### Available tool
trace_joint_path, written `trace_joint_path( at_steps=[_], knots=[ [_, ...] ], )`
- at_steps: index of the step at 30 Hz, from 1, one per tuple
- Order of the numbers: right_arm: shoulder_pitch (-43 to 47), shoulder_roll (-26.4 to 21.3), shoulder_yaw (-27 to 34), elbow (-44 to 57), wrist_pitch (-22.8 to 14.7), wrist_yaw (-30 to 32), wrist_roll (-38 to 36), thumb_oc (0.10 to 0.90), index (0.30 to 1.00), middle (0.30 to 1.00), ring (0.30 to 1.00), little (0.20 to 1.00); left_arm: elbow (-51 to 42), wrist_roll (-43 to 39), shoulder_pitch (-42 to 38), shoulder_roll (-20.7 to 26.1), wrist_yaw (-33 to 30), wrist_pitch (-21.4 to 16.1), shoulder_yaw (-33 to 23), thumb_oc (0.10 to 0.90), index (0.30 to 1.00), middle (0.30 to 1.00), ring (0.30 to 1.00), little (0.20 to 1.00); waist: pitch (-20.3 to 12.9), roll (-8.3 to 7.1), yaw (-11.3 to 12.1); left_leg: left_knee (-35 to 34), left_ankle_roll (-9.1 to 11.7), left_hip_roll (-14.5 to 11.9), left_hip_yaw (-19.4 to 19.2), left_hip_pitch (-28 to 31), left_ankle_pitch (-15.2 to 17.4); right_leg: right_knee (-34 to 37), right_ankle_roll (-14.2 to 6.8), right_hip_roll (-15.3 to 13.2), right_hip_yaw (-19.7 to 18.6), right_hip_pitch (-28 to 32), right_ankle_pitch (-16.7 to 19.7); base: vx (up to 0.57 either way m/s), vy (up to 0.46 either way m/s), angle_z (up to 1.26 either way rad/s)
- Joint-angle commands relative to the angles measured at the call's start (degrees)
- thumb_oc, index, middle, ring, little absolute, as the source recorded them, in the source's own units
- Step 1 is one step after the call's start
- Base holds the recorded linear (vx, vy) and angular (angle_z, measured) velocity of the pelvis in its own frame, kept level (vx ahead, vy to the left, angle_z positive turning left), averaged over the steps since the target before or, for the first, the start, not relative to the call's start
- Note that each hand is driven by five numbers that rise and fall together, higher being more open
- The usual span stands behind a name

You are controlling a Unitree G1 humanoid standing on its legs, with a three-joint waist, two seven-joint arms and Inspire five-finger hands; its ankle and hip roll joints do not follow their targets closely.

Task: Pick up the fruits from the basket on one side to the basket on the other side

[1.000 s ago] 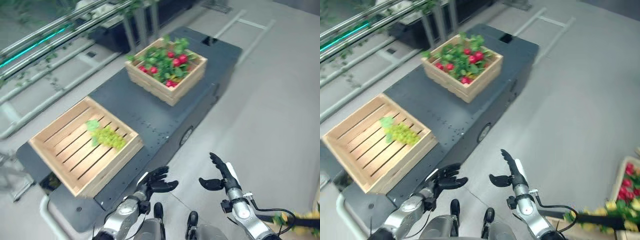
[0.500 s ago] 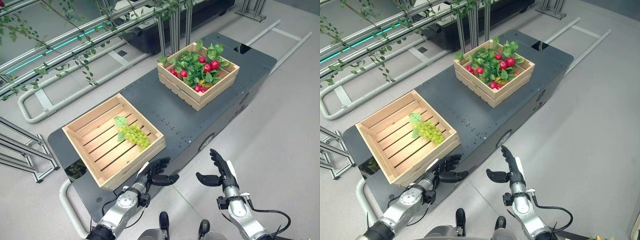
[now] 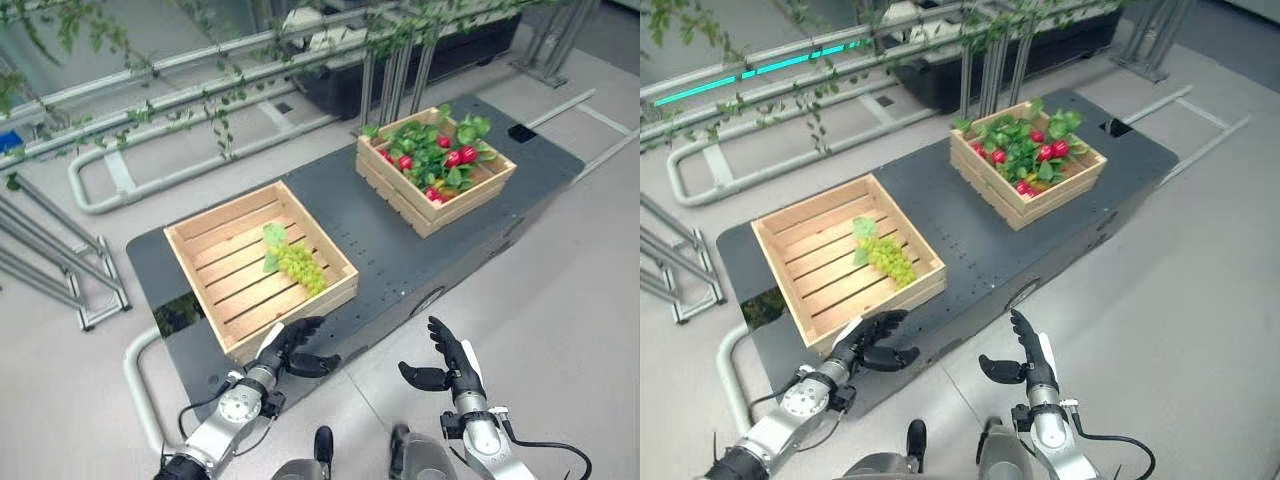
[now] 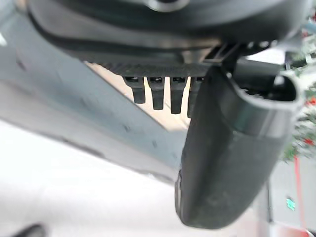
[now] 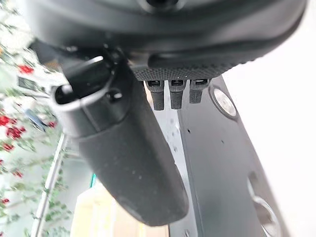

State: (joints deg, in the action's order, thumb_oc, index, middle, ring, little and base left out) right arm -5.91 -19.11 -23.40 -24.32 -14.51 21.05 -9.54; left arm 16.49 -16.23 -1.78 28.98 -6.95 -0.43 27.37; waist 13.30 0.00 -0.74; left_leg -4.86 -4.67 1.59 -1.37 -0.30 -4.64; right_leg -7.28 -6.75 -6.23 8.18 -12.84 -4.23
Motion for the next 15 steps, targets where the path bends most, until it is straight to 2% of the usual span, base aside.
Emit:
trace_joint_path(
  at_steps=[1,2,4,5,6,7,8,9,11,12,13,15],
  knots=[
    [7.5,0.3,0.1,3.1,-5.7,3.5,-2.0,0.800,0.900,0.900,0.900,0.900,-6.8,-1.1,-5.3,-2.1,1.8,-11.1,-2.6,0.800,0.900,0.900,0.900,0.900,0.2,0.05,-0.8,-0.1,0.0,1.2,1.6,2.0,4.9,7.1,2.2,3.2,-4.5,4.6,10.9,0.11,-0.283,0.72],
    [7.6,0.5,0.3,3.2,-5.1,2.8,-1.8,0.800,0.900,0.900,0.900,0.900,-8.5,-5.0,-4.7,-2.6,2.8,-11.8,-3.8,0.800,0.900,0.900,0.900,0.900,-0.1,0.00,-0.5,-0.1,0.3,1.0,1.7,2.1,4.7,8.0,2.2,2.9,-3.1,6.5,10.7,0.18,-0.312,0.95],
    [7.4,0.1,0.5,3.5,-4.4,1.6,-1.7,0.800,0.900,0.900,0.900,0.900,-10.5,-17.7,-3.5,-4.4,5.0,-13.8,-7.2,0.800,0.900,0.900,0.900,0.900,-0.9,-0.23,0.3,-0.1,0.9,0.5,0.9,3.2,4.9,9.5,2.9,2.9,-1.8,9.6,10.0,0.23,-0.246,0.82],
    [7.1,0.1,0.7,3.7,-4.1,1.2,-1.5,0.800,0.900,0.900,0.900,0.900,-11.0,-19.3,-3.1,-5.1,5.1,-14.7,-8.5,0.800,0.900,0.900,0.900,0.900,-1.1,-0.33,0.5,-0.1,1.2,0.2,0.1,3.9,5.0,9.8,3.2,3.0,-1.4,10.4,9.6,0.22,-0.185,0.20],
    [6.4,0.0,1.4,4.4,-3.2,0.4,-0.8,0.800,0.900,0.900,0.900,0.900,-12.3,-21.5,-2.5,-5.7,4.8,-16.7,-10.9,0.800,0.900,0.900,0.900,0.900,-0.9,-0.93,0.5,5.1,1.9,-0.2,-2.1,2.9,6.5,9.5,3.9,2.4,-0.6,11.8,8.8,0.16,-0.153,-0.12],
    [5.7,-0.4,1.8,4.6,-3.1,0.4,0.1,0.800,0.900,0.900,0.900,0.900,-13.1,-22.0,-2.2,-5.9,3.9,-19.1,-12.4,0.800,0.900,0.900,0.900,0.900,-0.2,-1.42,0.6,11.3,2.7,-0.3,-2.6,0.1,6.3,9.0,4.6,2.2,-0.5,12.4,8.4,0.10,-0.114,-0.08],
    [5.6,-0.5,1.9,4.6,-3.1,0.4,0.3,0.800,0.900,0.900,0.900,0.900,-13.2,-21.8,-2.1,-6.0,3.6,-19.6,-12.6,0.800,0.900,0.900,0.900,0.900,-0.1,-1.46,0.5,12.4,2.8,-0.4,-2.6,-0.6,6.2,8.9,4.7,2.2,-0.4,12.4,8.3,-0.04,-0.093,0.05],
    [5.5,-1.4,2.5,3.9,-4.4,1.2,0.6,0.800,0.900,0.900,0.900,0.900,-13.4,-17.5,-3.2,-6.0,0.0,-23.7,-14.7,0.800,0.900,0.900,0.900,0.900,2.3,-1.35,0.7,16.8,4.5,-1.1,-1.2,-6.5,1.9,8.9,5.9,2.8,-0.9,13.1,7.9,-0.08,-0.031,0.30],
    [6.5,-2.2,3.1,2.8,-5.3,1.5,0.4,0.800,0.900,0.900,0.900,0.900,-13.3,-10.9,-4.5,-5.4,-4.6,-26.8,-16.5,0.800,0.900,0.900,0.900,0.900,3.5,-0.55,0.6,11.4,5.5,-2.0,-0.7,-6.3,-0.4,9.3,5.9,3.3,-1.5,13.6,7.9,0.00,0.061,0.22],
    [7.1,-2.9,4.4,2.3,-4.9,1.2,1.0,0.800,0.900,0.900,0.900,0.900,-13.8,-5.6,-6.2,-3.7,-10.6,-26.3,-19.2,0.800,0.900,0.900,0.900,0.900,3.6,-0.22,0.3,7.5,5.1,-1.9,-0.7,-4.5,0.6,10.1,5.6,2.9,-1.7,14.0,8.0,0.17,0.202,-0.03],
    [6.5,-3.8,5.1,3.1,-3.7,1.2,-0.6,0.800,0.900,0.900,0.900,0.900,-13.8,-1.2,-8.0,-0.6,-15.8,-23.4,-21.7,0.800,0.900,0.900,0.900,0.900,3.2,0.23,-0.3,4.3,4.7,-1.5,0.1,-3.3,0.4,10.5,5.3,2.9,-1.8,14.1,7.8,0.17,0.198,-0.08],
    [6.0,-4.4,5.4,3.5,-3.1,0.8,-0.8,0.800,0.900,0.900,0.900,0.900,-13.1,1.5,-9.8,1.6,-19.0,-21.3,-22.7,0.800,0.900,0.900,0.900,0.900,2.8,0.65,-0.8,2.6,4.6,-1.4,0.2,-2.6,0.3,10.6,5.1,2.8,-1.6,13.7,7.4,0.10,0.147,-0.10]
  ],
)
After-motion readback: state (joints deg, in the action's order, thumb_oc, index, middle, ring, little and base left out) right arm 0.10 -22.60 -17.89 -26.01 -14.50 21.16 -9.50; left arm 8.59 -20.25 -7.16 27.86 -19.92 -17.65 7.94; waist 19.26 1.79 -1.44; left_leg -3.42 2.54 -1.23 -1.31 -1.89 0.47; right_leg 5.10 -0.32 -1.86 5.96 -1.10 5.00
